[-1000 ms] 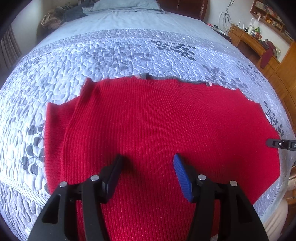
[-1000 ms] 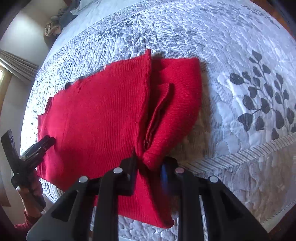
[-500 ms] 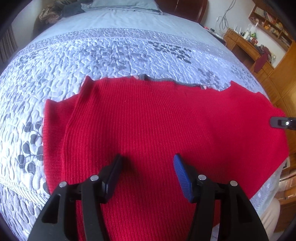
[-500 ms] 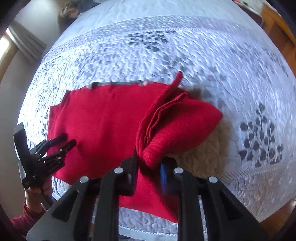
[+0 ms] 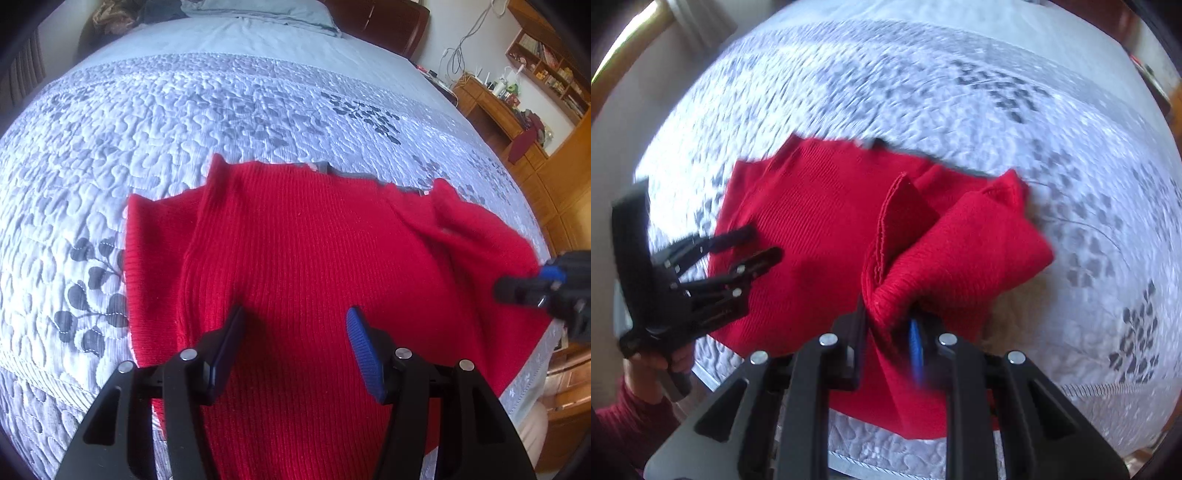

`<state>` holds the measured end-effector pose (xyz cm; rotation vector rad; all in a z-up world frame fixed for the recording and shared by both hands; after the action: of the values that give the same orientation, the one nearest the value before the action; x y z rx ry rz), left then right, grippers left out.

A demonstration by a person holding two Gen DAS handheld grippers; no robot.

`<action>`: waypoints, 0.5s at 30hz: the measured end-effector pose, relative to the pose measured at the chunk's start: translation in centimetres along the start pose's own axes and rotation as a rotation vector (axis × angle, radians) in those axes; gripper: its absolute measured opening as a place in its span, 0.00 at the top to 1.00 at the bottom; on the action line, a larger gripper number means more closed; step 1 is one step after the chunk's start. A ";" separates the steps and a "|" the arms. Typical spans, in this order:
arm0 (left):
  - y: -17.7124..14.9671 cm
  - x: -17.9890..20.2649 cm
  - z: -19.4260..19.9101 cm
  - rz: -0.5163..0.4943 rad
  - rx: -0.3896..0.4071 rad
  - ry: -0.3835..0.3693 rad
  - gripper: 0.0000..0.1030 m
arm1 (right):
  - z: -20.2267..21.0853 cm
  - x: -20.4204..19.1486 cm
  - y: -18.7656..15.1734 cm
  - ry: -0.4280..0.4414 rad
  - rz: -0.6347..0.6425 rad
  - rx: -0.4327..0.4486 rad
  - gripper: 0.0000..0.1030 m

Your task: Fold small clothes

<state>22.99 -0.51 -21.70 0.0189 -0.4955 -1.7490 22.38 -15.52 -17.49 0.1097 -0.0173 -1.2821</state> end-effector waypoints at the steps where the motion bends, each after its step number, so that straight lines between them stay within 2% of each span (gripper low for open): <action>1: -0.1 -0.1 -0.1 -0.001 -0.001 -0.002 0.43 | -0.6 -0.6 -0.1 0.001 0.014 -0.014 0.73; 4: -0.2 -0.2 -0.3 -0.006 -0.003 0.000 0.43 | -1.3 -2.6 -0.7 0.044 0.051 -0.034 0.61; 6: -0.3 -0.2 -0.5 -0.009 -0.003 0.002 0.43 | -0.6 -3.7 -1.2 0.081 0.072 -0.013 0.56; 7: -0.3 -0.2 -0.6 -0.011 -0.003 0.003 0.43 | 0.1 -4.1 -1.5 0.106 0.077 0.005 0.50; 9: -0.3 -0.2 -0.7 -0.014 -0.003 0.003 0.43 | 1.7 -4.2 -1.8 0.125 0.074 0.046 0.48; 11: -0.2 -0.2 -0.7 -0.015 -0.004 0.004 0.42 | 3.4 -3.2 -2.4 0.111 0.058 0.090 0.42; 12: -0.2 -0.2 -0.7 -0.013 -0.007 0.004 0.42 | 4.1 -2.4 -2.9 0.097 0.047 0.105 0.35; 15: -0.2 -0.3 -0.3 0.001 -0.014 -0.002 0.42 | 4.3 -1.3 -4.9 0.067 0.040 0.098 0.34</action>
<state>22.94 -0.30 -22.07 0.0065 -0.4844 -1.7518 17.00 -16.01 -13.59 0.2355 -0.0250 -1.2373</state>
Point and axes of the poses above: each gripper's, at about its wrist camera, not at the fingertips, and z roughly against the way its jaws point, x to its right, y to its top, the point moved 8 cm from there along -z, roughly the way its jaws point, and after that the axes turned 5 degrees about -x, right-handed, at the moved point
